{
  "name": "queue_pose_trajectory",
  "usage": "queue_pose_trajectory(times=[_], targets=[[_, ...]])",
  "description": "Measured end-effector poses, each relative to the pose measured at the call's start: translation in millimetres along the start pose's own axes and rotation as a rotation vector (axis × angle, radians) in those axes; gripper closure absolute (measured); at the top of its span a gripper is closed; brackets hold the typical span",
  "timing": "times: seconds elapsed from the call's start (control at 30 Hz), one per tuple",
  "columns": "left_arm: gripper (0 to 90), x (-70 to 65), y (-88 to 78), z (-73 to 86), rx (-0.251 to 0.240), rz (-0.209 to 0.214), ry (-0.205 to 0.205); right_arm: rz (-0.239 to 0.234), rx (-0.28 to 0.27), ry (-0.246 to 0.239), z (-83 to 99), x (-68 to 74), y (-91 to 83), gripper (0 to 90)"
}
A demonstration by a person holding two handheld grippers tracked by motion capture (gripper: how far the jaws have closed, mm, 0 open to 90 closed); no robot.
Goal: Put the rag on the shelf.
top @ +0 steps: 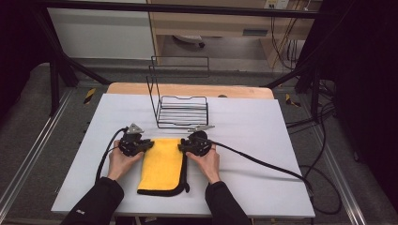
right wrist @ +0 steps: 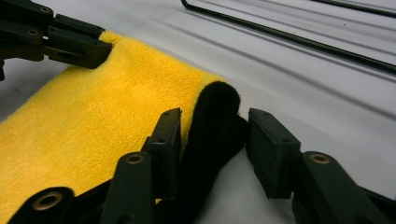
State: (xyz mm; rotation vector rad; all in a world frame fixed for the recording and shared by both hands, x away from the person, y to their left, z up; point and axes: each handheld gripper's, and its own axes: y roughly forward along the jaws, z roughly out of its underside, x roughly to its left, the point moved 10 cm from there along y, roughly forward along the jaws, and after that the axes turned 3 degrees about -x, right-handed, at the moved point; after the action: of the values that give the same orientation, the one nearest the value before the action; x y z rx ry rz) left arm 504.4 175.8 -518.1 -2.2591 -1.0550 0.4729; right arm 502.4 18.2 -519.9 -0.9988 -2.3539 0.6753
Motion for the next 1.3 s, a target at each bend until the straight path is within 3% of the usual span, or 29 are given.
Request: queue_pose_trajectory(times=[0.2,0.47,0.63,0.83,1.3], targets=[[79.3,0.1,0.1,0.0,-0.004,0.006,-0.007,-0.031,0.017,0.049,2.2,4.8,0.2,72.2],[81.7,1.5,-0.9,-0.4,-0.007,0.029,-0.041,-0.044,0.029,0.084,1.5,5.8,-0.6,77.5],[83.5,1.6,-3.6,-1.5,-0.014,0.027,-0.022,-0.042,0.016,0.081,-0.1,6.9,-2.8,78.2],[84.2,1.0,-14.6,-8.5,-0.056,0.038,-0.028,-0.042,-0.01,0.07,-4.4,9.9,-8.7,78.3],[84.2,-7.4,-41.2,-20.8,-0.133,0.037,0.01,-0.057,-0.093,0.035,-17.1,21.7,-28.8,78.3]])
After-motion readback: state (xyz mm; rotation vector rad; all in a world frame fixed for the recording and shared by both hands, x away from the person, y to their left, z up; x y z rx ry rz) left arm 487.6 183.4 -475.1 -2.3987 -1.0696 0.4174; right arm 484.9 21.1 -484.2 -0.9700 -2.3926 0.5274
